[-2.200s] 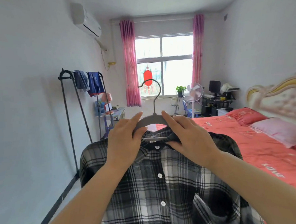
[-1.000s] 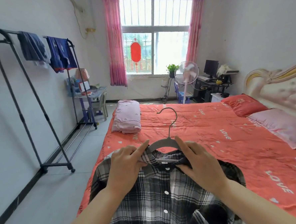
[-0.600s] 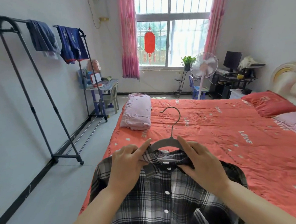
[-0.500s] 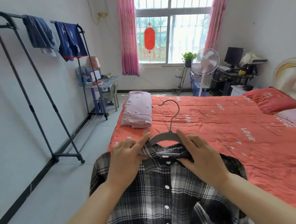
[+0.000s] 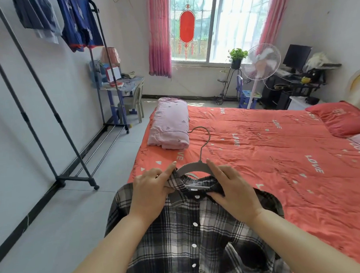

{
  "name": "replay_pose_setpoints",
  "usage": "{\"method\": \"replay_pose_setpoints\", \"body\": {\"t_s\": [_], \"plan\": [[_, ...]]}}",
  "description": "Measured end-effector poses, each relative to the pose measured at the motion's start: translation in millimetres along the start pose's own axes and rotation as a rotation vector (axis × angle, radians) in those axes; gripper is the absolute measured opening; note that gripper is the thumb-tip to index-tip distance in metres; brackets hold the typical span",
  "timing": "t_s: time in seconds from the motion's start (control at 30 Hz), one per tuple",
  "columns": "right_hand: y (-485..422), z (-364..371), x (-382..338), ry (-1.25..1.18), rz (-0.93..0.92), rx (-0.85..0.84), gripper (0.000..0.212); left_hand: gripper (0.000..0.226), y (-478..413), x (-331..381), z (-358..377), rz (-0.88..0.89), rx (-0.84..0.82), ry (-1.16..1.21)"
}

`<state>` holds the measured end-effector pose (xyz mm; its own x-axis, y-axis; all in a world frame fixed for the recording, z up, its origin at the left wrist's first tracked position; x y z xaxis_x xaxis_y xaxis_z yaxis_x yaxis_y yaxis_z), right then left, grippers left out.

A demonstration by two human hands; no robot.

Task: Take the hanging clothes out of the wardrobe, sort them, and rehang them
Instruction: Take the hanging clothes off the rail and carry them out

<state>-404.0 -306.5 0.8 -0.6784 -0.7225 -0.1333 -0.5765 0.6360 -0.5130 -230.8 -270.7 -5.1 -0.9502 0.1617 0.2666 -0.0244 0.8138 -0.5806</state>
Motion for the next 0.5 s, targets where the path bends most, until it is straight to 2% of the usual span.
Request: {"method": "replay_pose_setpoints", "body": {"t_s": [0.17, 0.33, 0.5], "plan": [[-18, 50, 29, -0.069, 0.025, -0.059, 0.098, 0.08, -10, -27, 42, -0.084, -0.055, -0.042], [-45, 117, 76, -0.083, 0.12, -0.207, 0.098, 0.082, -18, -52, 83, -0.151, -0.109, -0.113], [-51, 204, 136, 0.17, 0.405, -0.654, 0.095, 0.07, -19, -83, 137, -0.33, -0.329, -0.107]]}}
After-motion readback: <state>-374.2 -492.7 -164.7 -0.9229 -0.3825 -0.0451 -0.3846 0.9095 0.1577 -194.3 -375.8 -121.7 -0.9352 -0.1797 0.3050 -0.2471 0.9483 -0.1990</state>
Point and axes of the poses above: each hand's wrist, its own y-axis away from the middle knuckle, its own z-axis out of the palm, x = y × z, the point moved 10 cm from there along -y, towards the middle knuckle, and after that the axes turned 1 degree about -x, right-handed, at the moved point
